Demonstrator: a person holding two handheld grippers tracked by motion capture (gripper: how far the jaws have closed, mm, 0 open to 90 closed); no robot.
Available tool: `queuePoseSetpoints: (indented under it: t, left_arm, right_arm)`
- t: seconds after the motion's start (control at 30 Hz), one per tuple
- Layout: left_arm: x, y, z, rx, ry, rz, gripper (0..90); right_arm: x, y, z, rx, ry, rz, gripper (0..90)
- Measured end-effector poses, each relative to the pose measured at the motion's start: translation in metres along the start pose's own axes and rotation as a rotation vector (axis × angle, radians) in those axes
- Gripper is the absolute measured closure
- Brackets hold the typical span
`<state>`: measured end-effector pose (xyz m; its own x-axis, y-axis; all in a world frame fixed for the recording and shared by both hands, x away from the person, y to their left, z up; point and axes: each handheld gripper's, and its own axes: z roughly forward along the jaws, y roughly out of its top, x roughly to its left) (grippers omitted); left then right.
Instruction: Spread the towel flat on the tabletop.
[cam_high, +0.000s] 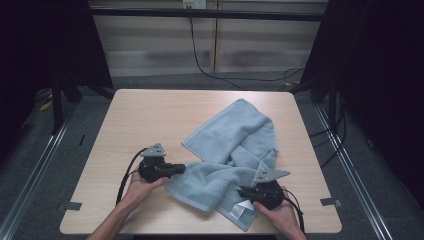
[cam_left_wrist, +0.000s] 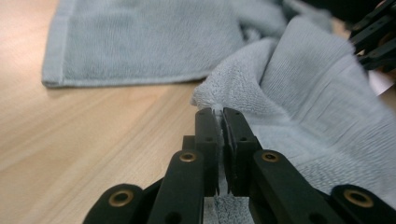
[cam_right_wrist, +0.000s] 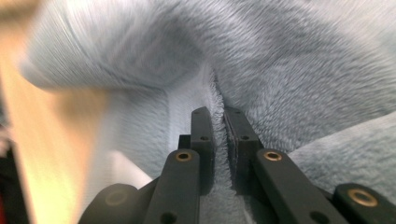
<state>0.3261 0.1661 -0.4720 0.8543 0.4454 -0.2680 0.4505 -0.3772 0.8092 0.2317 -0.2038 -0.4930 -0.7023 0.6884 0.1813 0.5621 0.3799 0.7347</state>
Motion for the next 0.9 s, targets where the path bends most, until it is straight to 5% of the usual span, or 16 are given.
queuePoseSetpoints:
  t: [0.13,0.33,0.53,0.67,0.77,0.9]
  left_arm:
    - [-0.017,0.006,-0.021,-0.084,-0.063,-0.011,85.5]
    - [-0.04,0.007,-0.054,-0.143,-0.083,0.02,85.5]
    - [-0.059,-0.009,-0.098,-0.235,-0.12,-0.053,85.6]
    - [-0.071,-0.029,-0.099,-0.174,-0.127,-0.074,85.2]
    - [-0.071,-0.038,-0.096,-0.137,-0.109,-0.061,79.0]
    - [-0.056,-0.045,-0.095,-0.121,-0.125,-0.076,70.0]
  right_arm:
    - [0.005,0.009,-0.026,-0.093,0.021,0.017,83.3]
    - [0.023,0.019,-0.069,-0.188,0.025,-0.003,83.2]
    - [0.039,0.026,-0.107,-0.26,0.072,-0.009,82.8]
    - [0.049,0.015,-0.103,-0.217,0.149,0.022,80.9]
    - [0.053,-0.001,-0.088,-0.138,0.151,0.025,77.0]
    - [0.048,-0.016,-0.08,-0.154,0.17,0.059,68.1]
